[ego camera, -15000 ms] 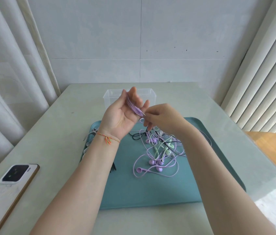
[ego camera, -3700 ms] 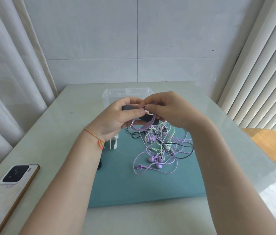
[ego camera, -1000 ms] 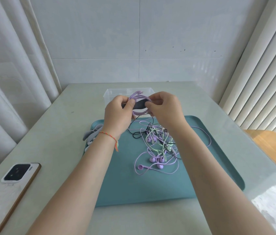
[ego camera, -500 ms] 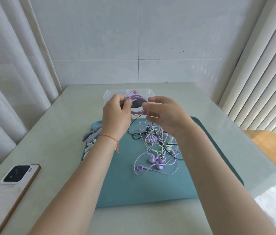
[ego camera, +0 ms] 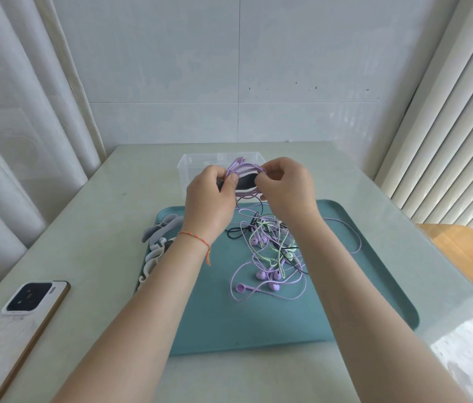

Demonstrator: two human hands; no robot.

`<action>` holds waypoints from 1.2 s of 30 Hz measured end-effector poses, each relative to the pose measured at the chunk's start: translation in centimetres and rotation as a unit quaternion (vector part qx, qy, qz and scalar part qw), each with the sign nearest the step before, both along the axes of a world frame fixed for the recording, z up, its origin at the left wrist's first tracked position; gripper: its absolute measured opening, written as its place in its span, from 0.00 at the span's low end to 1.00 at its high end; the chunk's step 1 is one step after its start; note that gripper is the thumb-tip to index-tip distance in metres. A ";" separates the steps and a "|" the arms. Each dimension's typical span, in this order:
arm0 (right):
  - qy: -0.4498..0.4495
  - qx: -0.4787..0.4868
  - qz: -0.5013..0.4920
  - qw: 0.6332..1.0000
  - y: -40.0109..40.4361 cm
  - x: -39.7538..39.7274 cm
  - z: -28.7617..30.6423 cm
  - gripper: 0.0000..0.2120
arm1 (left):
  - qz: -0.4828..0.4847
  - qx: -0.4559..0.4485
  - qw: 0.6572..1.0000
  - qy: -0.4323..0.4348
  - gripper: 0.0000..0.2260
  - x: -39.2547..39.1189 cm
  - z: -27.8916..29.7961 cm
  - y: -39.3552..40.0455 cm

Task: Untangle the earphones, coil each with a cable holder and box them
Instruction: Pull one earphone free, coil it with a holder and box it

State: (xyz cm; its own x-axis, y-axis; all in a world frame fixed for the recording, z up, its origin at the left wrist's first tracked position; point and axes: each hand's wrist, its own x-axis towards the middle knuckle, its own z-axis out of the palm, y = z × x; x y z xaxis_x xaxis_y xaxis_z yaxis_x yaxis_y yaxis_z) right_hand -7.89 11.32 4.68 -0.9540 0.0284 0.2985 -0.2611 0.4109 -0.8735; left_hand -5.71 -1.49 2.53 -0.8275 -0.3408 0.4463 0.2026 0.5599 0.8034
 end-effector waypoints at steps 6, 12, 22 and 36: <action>0.057 0.066 -0.039 0.995 -0.3 -0.3 -0.8 0.07 | -0.003 -0.017 1.000 0.011 0.07 0.2 0.0 0.5; -0.065 -0.079 0.053 0.993 0.8 -0.3 0.4 0.08 | -0.012 0.022 1.000 -0.018 0.06 0.5 0.6 0.2; -0.041 0.119 0.014 0.992 0.9 -0.4 -0.2 0.08 | 0.024 -0.080 0.996 0.029 0.06 0.9 0.3 1.4; 0.054 0.264 0.029 0.962 0.8 -0.5 -0.4 0.06 | 0.030 -0.114 0.993 0.010 0.07 0.9 0.8 0.5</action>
State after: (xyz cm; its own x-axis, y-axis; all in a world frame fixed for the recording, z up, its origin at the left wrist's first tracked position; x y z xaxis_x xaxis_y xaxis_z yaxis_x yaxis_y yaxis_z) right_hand -8.41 12.14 4.26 -0.9123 -0.2076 0.3531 -0.3744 0.7724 -0.5131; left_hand -4.77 -1.04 3.34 -0.7994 -0.2772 0.5330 0.1781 0.7379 0.6510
